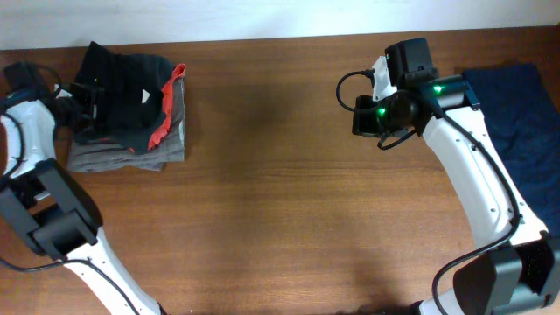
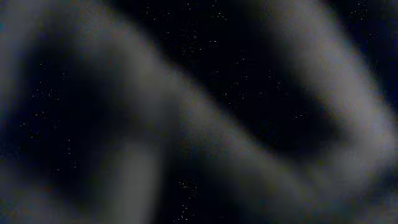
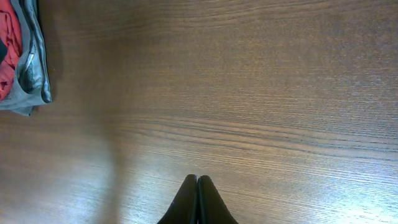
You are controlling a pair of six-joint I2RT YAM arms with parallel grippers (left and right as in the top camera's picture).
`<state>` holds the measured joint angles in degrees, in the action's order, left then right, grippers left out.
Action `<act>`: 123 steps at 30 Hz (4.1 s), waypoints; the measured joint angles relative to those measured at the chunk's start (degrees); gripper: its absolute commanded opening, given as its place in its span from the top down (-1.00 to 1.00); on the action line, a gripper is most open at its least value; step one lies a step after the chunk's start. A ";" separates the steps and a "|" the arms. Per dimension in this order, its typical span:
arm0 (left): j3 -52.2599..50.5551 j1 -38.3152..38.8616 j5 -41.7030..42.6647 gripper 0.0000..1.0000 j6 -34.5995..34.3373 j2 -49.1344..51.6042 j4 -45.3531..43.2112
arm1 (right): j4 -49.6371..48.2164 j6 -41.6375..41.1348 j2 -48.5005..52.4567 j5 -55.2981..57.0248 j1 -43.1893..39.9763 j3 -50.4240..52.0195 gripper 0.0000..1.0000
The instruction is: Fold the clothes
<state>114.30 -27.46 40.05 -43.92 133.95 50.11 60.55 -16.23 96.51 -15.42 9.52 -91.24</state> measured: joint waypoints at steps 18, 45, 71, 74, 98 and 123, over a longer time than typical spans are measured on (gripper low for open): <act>-1.16 -6.73 -4.59 -0.99 35.50 -37.59 23.69 | 1.01 1.57 -0.35 0.20 -0.02 0.00 0.92; -1.16 29.81 -20.61 -0.98 69.68 -58.80 25.83 | 6.80 6.14 -37.05 0.63 -0.07 -8.17 -0.97; -1.16 29.81 -20.85 -0.98 69.72 -58.73 26.01 | -35.52 8.48 -86.53 16.52 -10.62 66.49 -0.98; -1.16 29.81 -20.85 -0.98 69.72 -58.73 25.97 | -39.43 8.52 -94.86 16.65 -10.62 74.93 -0.98; -1.16 29.81 -20.85 -0.98 69.85 -58.73 25.99 | -55.52 8.46 -95.12 15.10 -10.62 90.14 -0.98; -29.68 29.81 -22.40 -0.98 69.88 -73.99 -8.17 | -55.69 8.48 -95.14 14.95 -10.62 90.20 -0.98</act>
<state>84.62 2.35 17.65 25.96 59.96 41.93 4.86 -7.75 1.37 -0.47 -1.10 -1.04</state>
